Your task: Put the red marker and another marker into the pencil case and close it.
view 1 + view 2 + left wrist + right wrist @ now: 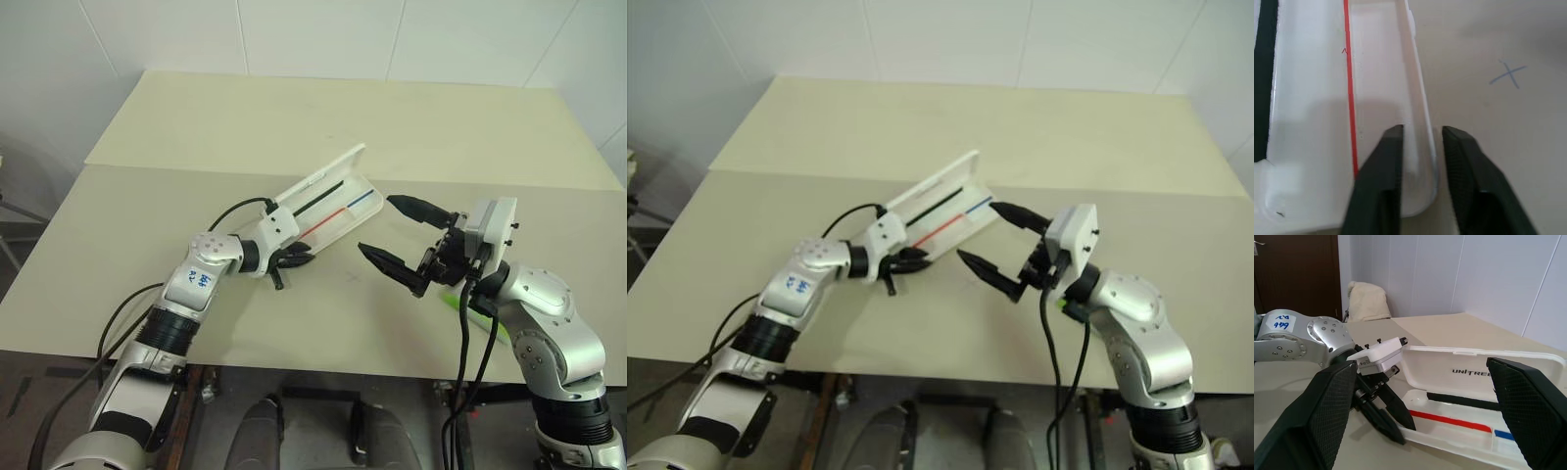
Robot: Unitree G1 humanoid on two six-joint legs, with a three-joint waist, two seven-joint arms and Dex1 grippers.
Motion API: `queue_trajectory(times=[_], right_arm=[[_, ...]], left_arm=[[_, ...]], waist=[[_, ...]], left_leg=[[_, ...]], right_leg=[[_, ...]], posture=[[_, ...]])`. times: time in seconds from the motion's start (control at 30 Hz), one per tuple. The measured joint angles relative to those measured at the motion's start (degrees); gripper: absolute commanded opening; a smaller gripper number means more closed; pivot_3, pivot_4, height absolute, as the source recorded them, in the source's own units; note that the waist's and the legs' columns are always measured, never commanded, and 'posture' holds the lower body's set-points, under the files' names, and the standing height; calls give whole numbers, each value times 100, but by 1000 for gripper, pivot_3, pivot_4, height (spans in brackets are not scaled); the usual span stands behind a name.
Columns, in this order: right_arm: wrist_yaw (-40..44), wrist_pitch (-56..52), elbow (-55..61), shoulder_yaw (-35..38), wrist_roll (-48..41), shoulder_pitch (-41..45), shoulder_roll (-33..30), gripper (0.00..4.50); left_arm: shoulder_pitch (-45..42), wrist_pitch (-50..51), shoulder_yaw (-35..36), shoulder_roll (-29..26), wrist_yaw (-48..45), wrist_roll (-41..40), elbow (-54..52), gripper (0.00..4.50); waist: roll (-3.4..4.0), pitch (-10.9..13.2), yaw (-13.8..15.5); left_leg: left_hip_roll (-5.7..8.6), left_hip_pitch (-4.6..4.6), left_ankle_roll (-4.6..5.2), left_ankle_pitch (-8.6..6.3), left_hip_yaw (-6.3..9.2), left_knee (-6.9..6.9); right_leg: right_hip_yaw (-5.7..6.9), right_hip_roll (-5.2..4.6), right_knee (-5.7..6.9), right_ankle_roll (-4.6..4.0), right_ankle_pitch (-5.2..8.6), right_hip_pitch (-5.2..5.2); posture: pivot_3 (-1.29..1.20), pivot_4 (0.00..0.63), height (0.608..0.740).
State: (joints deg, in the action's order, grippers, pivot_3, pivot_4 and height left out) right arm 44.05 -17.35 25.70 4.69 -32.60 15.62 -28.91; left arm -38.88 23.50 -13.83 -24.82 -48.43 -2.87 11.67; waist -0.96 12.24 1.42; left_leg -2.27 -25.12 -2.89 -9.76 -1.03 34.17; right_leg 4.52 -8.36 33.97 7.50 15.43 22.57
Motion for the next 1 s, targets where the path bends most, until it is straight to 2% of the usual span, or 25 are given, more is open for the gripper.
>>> queue_trajectory(times=[0.03, 0.2, 0.3, 0.47, 0.63, 0.83, 1.0], right_arm=[[-7, -1, 0, 0, 0, 0, 3, 4500], [-23, -3, 0, 0, 0, 45, 12, 4500], [-7, -18, -3, 1, -2, 42, -10, 4500], [288, -167, -13, 69, -92, -201, -473, 4500], [779, -309, -13, 445, -278, -789, -1157, 4500], [1104, -404, -5, 893, -431, -1163, -1585, 4500], [1167, -515, 137, 1109, -569, -1333, -1699, 4500]], left_arm=[[-17, 1, -9, -14, -23, 0, 0, 8], [-47, 34, -33, -92, -155, -2, -4, 8], [-57, 170, -131, -350, -589, -60, -247, 8], [43, 276, -363, -767, -1408, -175, -773, 8], [102, 208, -455, -983, -1783, -181, -973, 8], [115, 41, -566, -932, -1919, -167, -984, 8], [83, -147, -654, -826, -1932, -111, -853, 8]], waist=[[0, -1, 3], [3, -3, -8], [3, -3, -27], [3, -3, 11], [2, -3, 22], [2, -3, 15], [2, -3, 38]], left_leg=[[0, 1, 0, 0, 0, 0], [-3, 3, 4, 3, -1, 3], [-21, 1, 0, 0, -8, 2], [-45, -3, -17, -23, -10, -1], [-46, -5, -9, -34, -16, 3], [-49, -3, -10, -33, -17, 18], [-50, -5, -8, -35, -17, 38]], right_leg=[[0, 0, 0, 0, 0, -1], [0, 2, -5, -12, -10, -3], [-4, 16, -11, -15, -11, 0], [-7, 42, -2, -22, -1, 10], [-11, 43, -1, -17, 7, 12], [-16, 44, -5, -22, 9, 9], [-16, 43, -13, -39, 16, -3]], posture=[[0, 150, 740], [0, 150, 740], [0, 150, 740], [0, 150, 740], [0, 150, 740], [0, 150, 740], [0, 150, 740]])
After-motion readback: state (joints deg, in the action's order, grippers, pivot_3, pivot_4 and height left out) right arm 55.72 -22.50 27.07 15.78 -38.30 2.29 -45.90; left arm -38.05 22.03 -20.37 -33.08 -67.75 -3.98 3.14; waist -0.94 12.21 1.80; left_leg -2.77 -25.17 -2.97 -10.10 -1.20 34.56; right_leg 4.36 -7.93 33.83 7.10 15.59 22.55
